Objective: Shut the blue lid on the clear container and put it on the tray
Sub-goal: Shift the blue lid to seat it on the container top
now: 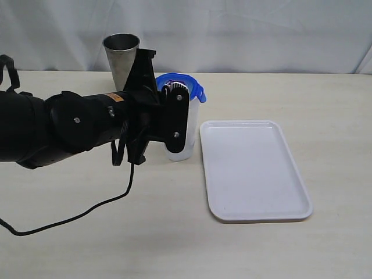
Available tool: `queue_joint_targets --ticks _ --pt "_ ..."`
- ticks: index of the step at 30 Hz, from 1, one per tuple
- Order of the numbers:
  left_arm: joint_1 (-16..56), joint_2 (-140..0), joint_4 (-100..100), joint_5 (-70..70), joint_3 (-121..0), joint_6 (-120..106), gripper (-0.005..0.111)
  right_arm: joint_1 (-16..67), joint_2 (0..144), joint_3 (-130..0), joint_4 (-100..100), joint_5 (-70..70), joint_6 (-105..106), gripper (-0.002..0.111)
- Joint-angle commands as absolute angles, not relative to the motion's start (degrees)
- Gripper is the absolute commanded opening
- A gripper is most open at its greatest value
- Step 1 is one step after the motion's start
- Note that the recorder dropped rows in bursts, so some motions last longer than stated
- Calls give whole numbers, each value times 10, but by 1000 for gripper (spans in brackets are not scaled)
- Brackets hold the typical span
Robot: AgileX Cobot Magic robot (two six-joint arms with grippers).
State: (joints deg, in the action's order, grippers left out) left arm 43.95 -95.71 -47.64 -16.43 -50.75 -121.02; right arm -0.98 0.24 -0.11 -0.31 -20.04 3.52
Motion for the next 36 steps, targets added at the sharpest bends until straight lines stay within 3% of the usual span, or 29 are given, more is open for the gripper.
queue_joint_targets --ticks 1,31,36 --pt "440 -953 -472 -170 -505 -1225 0 -12 0 0 -7 -198 37 4" --pt "440 -953 -428 -155 -505 -1209 0 -12 0 0 -7 -198 37 4" --pt "440 -953 -437 -151 -505 -1197 13 -12 0 0 -7 -198 37 4"
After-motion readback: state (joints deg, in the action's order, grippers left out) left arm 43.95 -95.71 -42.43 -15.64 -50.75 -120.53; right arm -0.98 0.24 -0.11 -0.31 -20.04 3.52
